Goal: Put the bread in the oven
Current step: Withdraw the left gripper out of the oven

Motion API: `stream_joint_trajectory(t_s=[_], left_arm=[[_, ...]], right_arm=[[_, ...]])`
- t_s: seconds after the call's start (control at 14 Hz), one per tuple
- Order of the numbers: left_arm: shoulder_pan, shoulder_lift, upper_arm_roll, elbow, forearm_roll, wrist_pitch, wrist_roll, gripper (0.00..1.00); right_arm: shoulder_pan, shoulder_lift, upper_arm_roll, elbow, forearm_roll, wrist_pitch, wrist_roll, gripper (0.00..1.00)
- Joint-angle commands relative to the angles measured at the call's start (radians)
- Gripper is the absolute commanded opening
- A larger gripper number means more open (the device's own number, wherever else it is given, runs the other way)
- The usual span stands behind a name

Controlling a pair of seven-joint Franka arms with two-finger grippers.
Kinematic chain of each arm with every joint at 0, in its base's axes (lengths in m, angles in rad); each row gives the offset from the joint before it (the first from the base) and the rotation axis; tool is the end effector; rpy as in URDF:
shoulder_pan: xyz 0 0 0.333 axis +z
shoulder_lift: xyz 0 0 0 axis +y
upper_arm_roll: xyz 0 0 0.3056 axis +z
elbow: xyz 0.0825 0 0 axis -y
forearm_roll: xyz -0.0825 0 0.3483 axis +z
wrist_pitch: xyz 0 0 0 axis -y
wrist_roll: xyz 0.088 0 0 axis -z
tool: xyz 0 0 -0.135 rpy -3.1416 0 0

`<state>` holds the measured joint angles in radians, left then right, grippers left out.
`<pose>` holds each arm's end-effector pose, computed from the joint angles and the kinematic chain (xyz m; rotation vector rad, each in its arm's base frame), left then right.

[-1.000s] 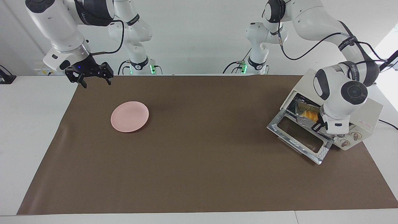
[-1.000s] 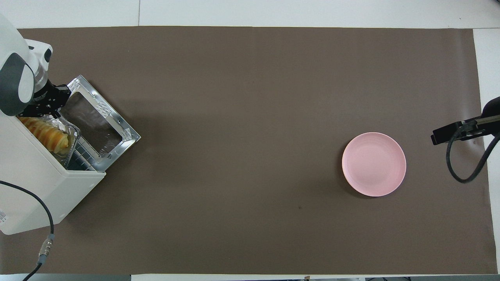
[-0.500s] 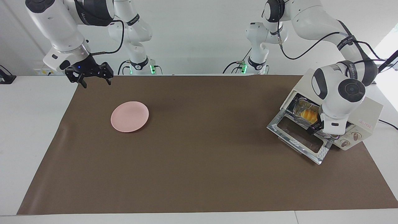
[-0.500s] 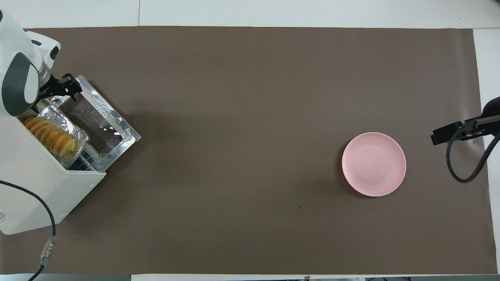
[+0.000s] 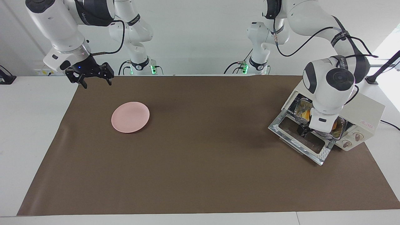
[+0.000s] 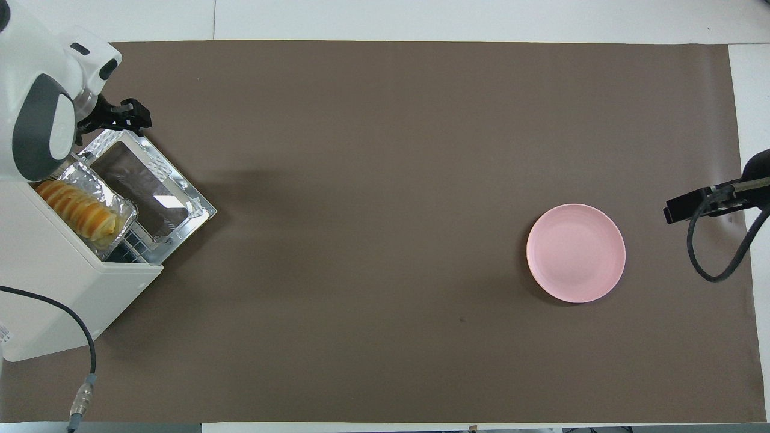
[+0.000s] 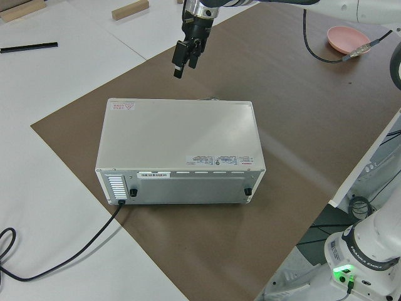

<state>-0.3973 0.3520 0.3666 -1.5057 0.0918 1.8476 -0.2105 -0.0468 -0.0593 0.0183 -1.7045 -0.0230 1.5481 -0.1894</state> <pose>0.6235 -0.0369 0.4504 -2.9253 -0.1959 -0.0554 0.4919 -0.0169 0.5565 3.1142 0.2519 -0.1550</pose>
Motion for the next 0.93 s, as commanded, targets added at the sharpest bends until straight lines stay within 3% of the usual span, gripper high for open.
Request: stream_joint_trajectory(t_s=[0.0,0.29,0.57,0.71,0.86], left_arm=[[0.014,-0.106,0.002,-0.01,-0.049,-0.101,0.173,1.0],[0.017,-0.24,-0.003,-0.028,-0.052,-0.318,0.382,1.0],[0.003,-0.33,-0.008,-0.034,-0.052,-0.442,0.349,1.0],[0.209,-0.375,-0.227,-0.067,-0.052,-0.45,0.339,1.0],[0.29,-0.383,-0.316,-0.073,-0.052,-0.452,0.306,1.0]], right_arm=[[-0.013,-0.014,0.008,-0.014,-0.006,-0.006,-0.015,1.0],[-0.013,-0.014,0.008,-0.014,-0.006,-0.006,-0.015,1.0],[-0.013,-0.014,0.008,-0.014,-0.006,-0.006,-0.015,1.0],[-0.013,-0.014,0.008,-0.014,-0.006,-0.006,-0.015,1.0],[-0.013,-0.014,0.008,-0.014,-0.006,-0.006,-0.015,1.0]])
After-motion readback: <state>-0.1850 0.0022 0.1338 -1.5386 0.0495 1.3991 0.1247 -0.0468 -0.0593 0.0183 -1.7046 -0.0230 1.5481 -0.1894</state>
